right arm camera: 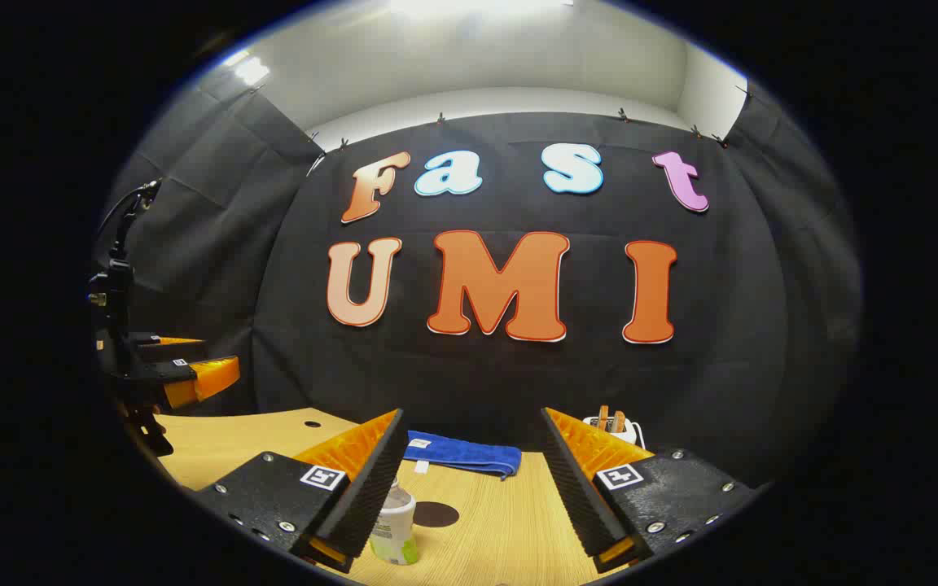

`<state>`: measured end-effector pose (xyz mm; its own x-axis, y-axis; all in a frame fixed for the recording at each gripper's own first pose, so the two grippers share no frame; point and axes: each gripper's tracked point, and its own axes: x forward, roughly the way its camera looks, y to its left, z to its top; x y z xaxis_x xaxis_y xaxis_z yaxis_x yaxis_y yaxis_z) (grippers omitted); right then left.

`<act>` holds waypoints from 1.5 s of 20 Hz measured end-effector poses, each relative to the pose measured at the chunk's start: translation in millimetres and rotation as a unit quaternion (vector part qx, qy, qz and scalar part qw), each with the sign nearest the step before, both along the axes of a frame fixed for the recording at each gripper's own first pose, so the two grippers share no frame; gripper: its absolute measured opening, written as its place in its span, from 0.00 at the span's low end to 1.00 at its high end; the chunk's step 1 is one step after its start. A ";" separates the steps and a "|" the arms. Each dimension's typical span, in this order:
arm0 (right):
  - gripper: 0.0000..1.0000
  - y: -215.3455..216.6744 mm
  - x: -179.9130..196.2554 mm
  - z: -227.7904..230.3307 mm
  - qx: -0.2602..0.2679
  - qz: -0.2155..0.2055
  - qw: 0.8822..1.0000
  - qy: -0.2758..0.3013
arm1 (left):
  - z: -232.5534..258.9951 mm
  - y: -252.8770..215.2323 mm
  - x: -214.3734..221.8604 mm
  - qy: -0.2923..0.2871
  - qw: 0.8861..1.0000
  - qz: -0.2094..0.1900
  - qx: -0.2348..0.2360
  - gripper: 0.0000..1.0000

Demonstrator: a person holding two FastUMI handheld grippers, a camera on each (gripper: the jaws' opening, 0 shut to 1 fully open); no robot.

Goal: Open the teacup lid with one hand, grasp the water bottle and pour water into the teacup with the other hand; after pouring, place the water bottle on the coaster and then close the teacup lid.

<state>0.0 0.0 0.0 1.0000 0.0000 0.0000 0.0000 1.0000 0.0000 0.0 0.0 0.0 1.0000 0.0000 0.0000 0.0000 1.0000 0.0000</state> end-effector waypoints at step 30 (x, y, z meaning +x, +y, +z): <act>0.96 2.8 -0.4 -15.2 -0.003 0.004 1.000 0.016 | -34.1 -16.2 -1.1 0.026 0.999 -0.032 -0.004 0.96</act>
<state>-0.4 2.8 -15.2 0.9995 0.0077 -0.0322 -0.0079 1.0000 -0.0062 -1.1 -16.2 -34.1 0.9966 -0.0638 -0.0516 0.0634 0.9979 -0.0099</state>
